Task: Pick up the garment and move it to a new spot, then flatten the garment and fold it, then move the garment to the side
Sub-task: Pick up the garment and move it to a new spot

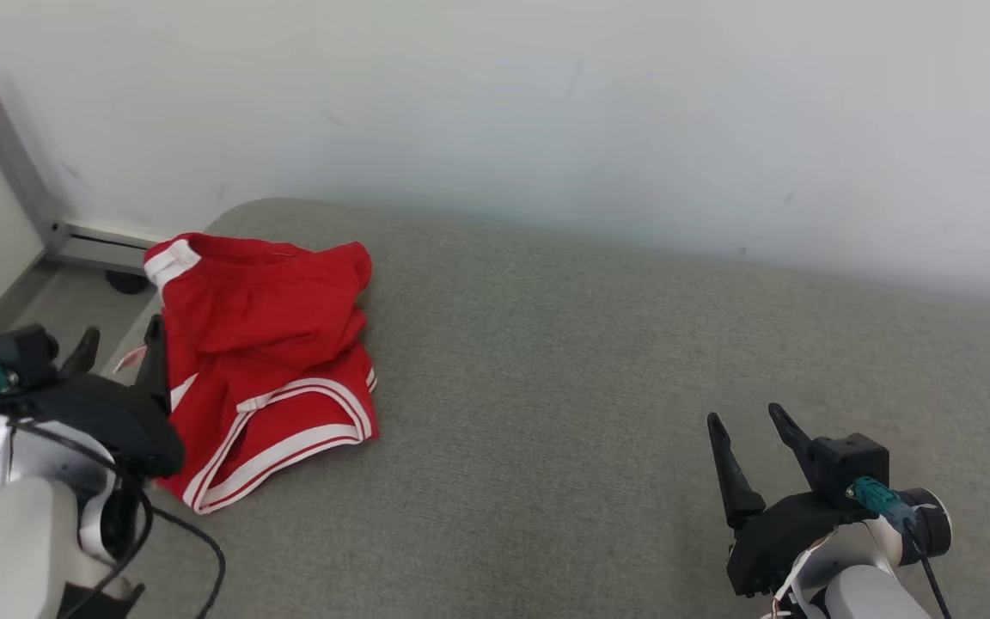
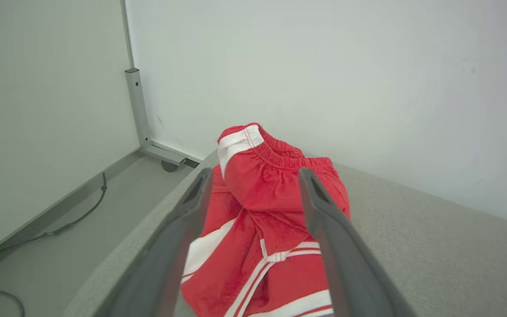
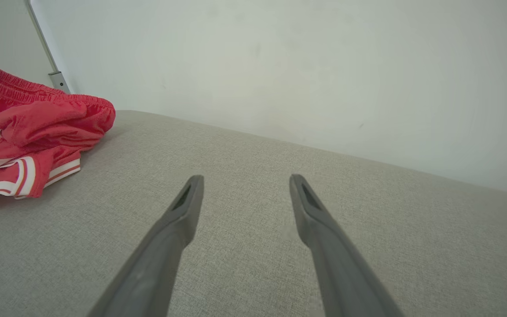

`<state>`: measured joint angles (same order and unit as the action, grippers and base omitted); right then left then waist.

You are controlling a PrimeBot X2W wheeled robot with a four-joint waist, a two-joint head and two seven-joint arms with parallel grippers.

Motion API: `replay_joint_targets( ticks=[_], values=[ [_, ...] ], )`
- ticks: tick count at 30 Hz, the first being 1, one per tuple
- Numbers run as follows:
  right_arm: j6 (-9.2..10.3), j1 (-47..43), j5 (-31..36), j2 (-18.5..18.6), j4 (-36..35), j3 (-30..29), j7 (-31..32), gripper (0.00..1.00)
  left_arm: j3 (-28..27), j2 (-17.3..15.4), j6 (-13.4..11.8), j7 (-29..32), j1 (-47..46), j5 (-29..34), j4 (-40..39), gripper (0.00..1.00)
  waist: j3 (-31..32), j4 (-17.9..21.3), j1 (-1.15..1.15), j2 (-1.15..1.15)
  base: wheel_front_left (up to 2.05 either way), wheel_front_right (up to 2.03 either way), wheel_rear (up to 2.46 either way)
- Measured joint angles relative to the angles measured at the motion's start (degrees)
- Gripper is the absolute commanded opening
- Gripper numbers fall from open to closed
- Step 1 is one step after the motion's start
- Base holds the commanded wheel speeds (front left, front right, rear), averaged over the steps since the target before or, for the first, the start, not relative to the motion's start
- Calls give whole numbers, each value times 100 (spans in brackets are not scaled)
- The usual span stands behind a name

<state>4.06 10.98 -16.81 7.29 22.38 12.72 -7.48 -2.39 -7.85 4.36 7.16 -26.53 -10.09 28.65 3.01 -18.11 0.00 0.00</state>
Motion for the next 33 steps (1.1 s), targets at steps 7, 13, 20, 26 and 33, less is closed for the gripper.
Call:
replay_joint_targets(
  ticks=[7,13,20,26,33],
  values=[
    [-13,58,77,33,20,60,60,100,-143,-327,176,468,-884,-285,1198,100,-86,497,0,0,0,0,0],
    [-56,252,78,137,31,60,104,100,-272,-478,224,920,-1290,-614,1940,100,-165,921,0,0,0,0,0],
    [-107,255,79,226,-30,56,200,100,-171,-803,271,1256,-1731,-608,2473,100,-344,1387,0,0,0,0,0],
    [-137,450,81,245,-44,75,252,100,-1,-833,277,1573,-1871,-619,2911,100,-539,1603,0,0,0,0,0],
    [-155,604,130,167,-59,205,297,100,274,-1193,279,1805,-1833,-508,3244,100,-642,1840,0,0,0,0,0]
  ],
)
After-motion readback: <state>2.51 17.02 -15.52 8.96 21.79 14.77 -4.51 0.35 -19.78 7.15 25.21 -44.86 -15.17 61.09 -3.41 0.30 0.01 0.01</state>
